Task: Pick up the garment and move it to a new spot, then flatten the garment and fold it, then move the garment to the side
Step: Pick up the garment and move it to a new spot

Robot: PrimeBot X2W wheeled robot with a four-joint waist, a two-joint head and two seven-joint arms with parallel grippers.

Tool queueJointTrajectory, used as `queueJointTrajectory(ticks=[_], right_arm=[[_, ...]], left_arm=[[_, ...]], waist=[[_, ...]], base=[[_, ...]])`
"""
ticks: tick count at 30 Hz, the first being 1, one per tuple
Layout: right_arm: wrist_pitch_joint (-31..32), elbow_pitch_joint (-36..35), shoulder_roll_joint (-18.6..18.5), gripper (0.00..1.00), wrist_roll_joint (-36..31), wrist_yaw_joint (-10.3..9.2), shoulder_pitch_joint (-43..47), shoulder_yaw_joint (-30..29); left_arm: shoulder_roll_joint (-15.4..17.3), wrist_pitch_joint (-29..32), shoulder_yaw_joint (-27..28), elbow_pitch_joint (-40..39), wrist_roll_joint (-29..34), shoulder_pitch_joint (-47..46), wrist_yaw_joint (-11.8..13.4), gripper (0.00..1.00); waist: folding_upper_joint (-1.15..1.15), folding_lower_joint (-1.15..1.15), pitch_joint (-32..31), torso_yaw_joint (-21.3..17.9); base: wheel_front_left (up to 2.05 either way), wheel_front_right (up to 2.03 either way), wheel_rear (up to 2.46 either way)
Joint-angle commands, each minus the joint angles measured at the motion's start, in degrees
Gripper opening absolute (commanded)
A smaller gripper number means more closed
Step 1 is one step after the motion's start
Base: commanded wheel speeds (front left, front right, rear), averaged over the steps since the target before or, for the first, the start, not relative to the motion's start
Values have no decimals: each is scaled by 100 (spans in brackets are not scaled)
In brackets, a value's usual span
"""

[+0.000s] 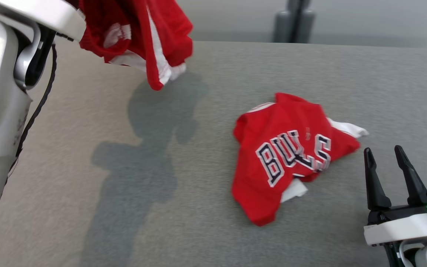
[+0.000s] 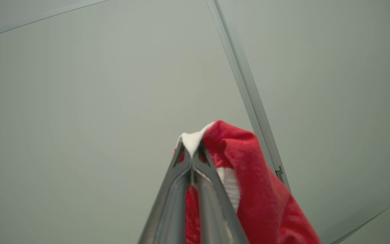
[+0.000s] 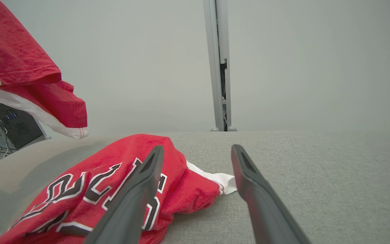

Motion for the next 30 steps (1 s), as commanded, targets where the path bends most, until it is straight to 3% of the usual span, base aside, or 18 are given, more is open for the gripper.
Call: queueJointTrajectory(ticks=[1, 9, 16, 22, 30], right_arm=[[-30, -63, -84, 100, -28, 11, 33, -25], [-29, -430, -342, 100, -104, 11, 67, 63], [78, -738, -466, 100, -176, 11, 100, 136], [241, -1048, -560, 100, -202, 11, 131, 149], [394, -1319, -652, 100, -252, 11, 60, 122]], left_arm=[[27, -32, 62, -49, -65, 95, 60, 0], [295, -132, 440, -73, -283, 562, 271, 0], [537, -172, 811, -25, -443, 826, 366, 0], [687, -182, 1046, -14, -486, 918, 339, 0], [464, -182, 1141, 364, -517, 1320, 285, 0]], waist=[[0, 0, 138, 512], [0, 0, 282, 1224], [0, 0, 415, 1449], [0, 0, 563, 1391], [0, 0, 801, 982]], base=[[0, 0, 0], [0, 0, 0], [0, 0, 0], [0, 0, 0], [0, 0, 0]])
